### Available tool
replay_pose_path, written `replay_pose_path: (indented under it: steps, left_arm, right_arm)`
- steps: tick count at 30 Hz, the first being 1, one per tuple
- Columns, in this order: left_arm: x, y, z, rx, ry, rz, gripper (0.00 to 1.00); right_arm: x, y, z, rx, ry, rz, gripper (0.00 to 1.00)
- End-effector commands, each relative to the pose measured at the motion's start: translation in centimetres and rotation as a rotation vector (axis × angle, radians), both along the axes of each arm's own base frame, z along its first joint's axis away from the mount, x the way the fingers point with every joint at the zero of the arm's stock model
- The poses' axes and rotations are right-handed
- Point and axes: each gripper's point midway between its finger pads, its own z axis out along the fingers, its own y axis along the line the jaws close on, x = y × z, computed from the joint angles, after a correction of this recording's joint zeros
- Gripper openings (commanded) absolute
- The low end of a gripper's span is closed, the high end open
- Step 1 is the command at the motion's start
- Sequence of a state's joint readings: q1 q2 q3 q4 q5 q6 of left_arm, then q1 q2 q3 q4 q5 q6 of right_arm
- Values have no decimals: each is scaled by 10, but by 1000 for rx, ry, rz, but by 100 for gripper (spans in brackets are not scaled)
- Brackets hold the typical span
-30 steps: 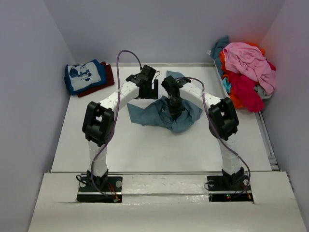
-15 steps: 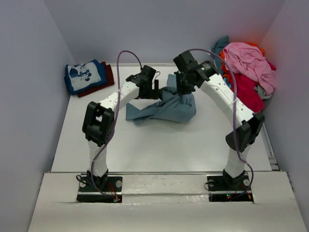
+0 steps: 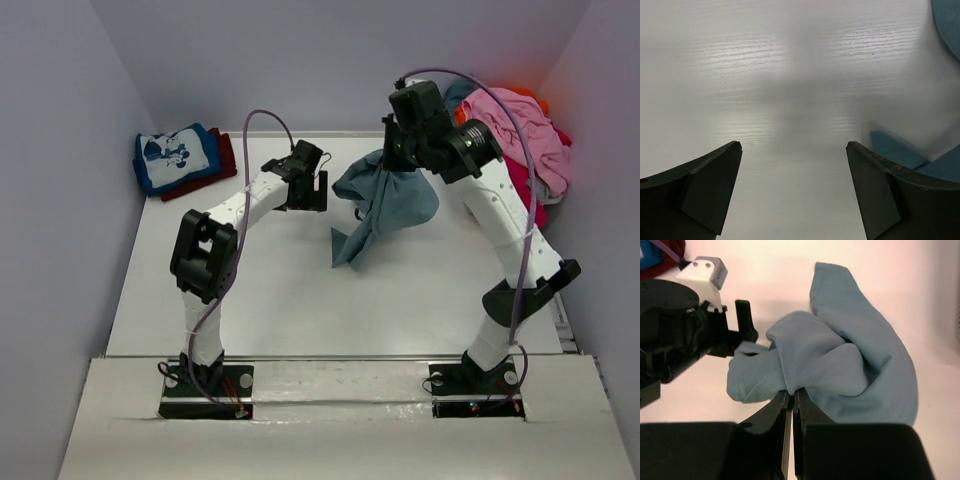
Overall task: Fold and stack the t-shirts
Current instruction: Flatten out the tshirt
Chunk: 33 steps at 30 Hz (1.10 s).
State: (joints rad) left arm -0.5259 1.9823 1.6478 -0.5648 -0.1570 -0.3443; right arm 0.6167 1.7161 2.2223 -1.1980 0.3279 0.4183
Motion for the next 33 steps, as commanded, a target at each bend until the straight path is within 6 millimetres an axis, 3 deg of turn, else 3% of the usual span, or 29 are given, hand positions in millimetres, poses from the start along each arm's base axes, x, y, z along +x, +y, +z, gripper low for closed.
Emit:
replay_pose_path:
  steps: [1, 3, 6, 7, 10, 12, 17, 21, 24, 25, 26, 28, 29, 31, 32, 33]
  left_arm:
    - [5, -1, 36, -35, -72, -11, 98]
    - [6, -1, 37, -33, -76, -14, 98]
    - [7, 0, 35, -27, -75, -14, 98]
    - [7, 0, 35, -28, -73, -13, 98]
    - [7, 1, 34, -20, -71, -10, 98]
    - [9, 2, 35, -15, -79, -4, 98]
    - [12, 5, 35, -20, -75, 6, 98]
    - [12, 2, 32, -32, -69, 13, 95]
    - [14, 7, 43, -29, -98, 34, 94]
    - [15, 8, 44, -23, -105, 41, 93]
    - [15, 9, 49, -23, -116, 47, 92]
    - [17, 16, 53, -18, -128, 67, 92]
    - [16, 17, 58, -22, -139, 71, 92]
    - [19, 29, 59, -18, -143, 105, 91]
    - [21, 34, 63, -23, -152, 123, 91]
    - [19, 35, 61, -28, -149, 139, 89]
  right_arm:
    - [13, 26, -8, -5, 20, 55, 7]
    - [13, 32, -29, -8, 67, 74, 7]
    - [11, 40, -26, 2, 51, 83, 7]
    - [13, 46, -17, 20, 12, 89, 7]
    - [16, 38, 13, 61, -96, 53, 7]
    - [10, 30, 23, 69, -139, 51, 7]
    - [-8, 36, 60, 87, -251, 75, 7]
    - [-8, 31, 87, 73, -329, 48, 7]
    - [-7, 15, 137, 102, -456, -3, 7]
    - [-6, 12, 137, 85, -462, -13, 7]
    - [-9, 7, 162, 129, -532, -29, 7]
    - [-12, -1, 186, 153, -612, -34, 7]
    - [-18, 4, 207, 204, -680, -26, 7]
    - [-27, -1, 222, 193, -732, -32, 7]
    - [-31, 10, 225, 191, -747, -13, 7]
    - [-31, 7, 223, 130, -756, -35, 7]
